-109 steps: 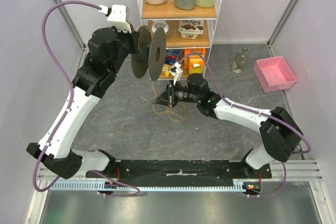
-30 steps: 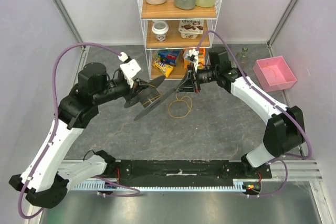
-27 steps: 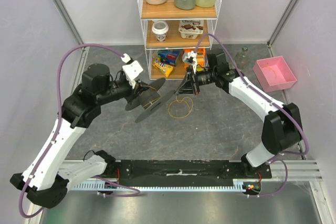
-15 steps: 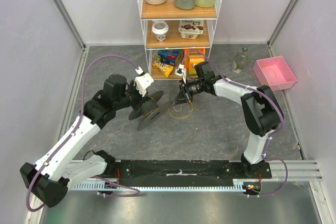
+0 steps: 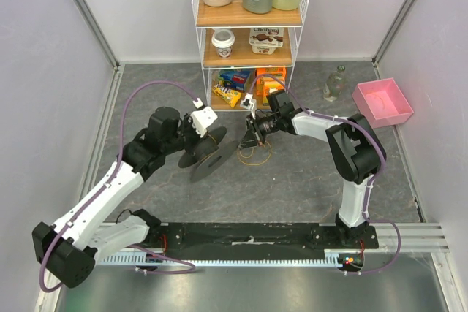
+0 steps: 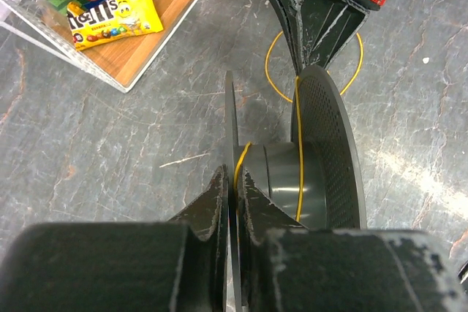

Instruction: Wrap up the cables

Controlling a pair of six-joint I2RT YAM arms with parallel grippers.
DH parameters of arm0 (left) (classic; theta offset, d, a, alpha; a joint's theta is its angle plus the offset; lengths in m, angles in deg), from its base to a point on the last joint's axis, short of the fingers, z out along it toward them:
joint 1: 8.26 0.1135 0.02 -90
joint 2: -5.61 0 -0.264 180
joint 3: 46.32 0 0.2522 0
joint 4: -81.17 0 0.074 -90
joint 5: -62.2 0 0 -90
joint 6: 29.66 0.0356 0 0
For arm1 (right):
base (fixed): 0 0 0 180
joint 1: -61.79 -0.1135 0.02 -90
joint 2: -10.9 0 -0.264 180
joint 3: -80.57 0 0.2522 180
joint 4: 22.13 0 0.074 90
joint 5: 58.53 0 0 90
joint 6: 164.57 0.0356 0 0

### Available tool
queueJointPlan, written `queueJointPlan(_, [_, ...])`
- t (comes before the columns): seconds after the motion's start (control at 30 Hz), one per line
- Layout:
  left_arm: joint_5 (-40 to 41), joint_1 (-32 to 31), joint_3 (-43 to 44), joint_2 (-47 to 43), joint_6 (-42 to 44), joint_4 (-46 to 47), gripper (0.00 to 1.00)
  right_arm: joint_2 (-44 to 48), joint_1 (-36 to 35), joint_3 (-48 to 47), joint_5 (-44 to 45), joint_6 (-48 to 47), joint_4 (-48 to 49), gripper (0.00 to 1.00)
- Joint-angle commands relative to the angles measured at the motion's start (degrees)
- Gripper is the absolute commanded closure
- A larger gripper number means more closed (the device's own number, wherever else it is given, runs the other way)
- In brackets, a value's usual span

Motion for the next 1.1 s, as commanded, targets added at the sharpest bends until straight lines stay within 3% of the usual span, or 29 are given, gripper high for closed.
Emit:
queueJointPlan(0.0, [2.4,0.2,-0.4,-1.5,4.9,-6.4,0.98,0.7,0.1,-1.4,2.4,-0.9,0.8,1.0])
queueJointPlan(0.23, [2.2,0.2,-0.4,0.3,5.0,-9.0,0.88,1.0,-0.1,-1.8,2.4,-1.2,0.2,1.0])
queueJointPlan(0.57, [-2.3,0.6,6.3,6.7,4.7,-16.7,0.76,1.2,-0.2,-2.5,2.2,-2.1,-0.8,1.0])
queueJointPlan(0.67, [-2.6,0.8,6.9,7.4,4.3,-17.1,0.82,1.2,0.0,-2.7,2.3,-2.2,-0.9,1.0])
queueJointPlan(0.8, [-2.9,0.8,7.1,8.0,3.8,-17.2,0.98,1.2,-0.1,-2.7,2.3,-2.2,-1.0,1.0])
queueJointPlan(0.9, [-3.0,1.1,7.6,7.5,2.5,-17.1,0.98,0.9,-0.1,-2.9,2.6,-2.4,-1.3,1.0])
queueJointPlan(0.93, [-3.3,1.2,7.8,7.1,2.4,-17.1,0.98,0.7,-0.1,-2.9,2.6,-2.5,-1.7,0.99])
queueJointPlan(1.07, [-3.3,3.9,9.6,5.0,1.8,-15.8,0.98,0.7,0.4,-2.9,3.2,-4.5,-3.9,0.62])
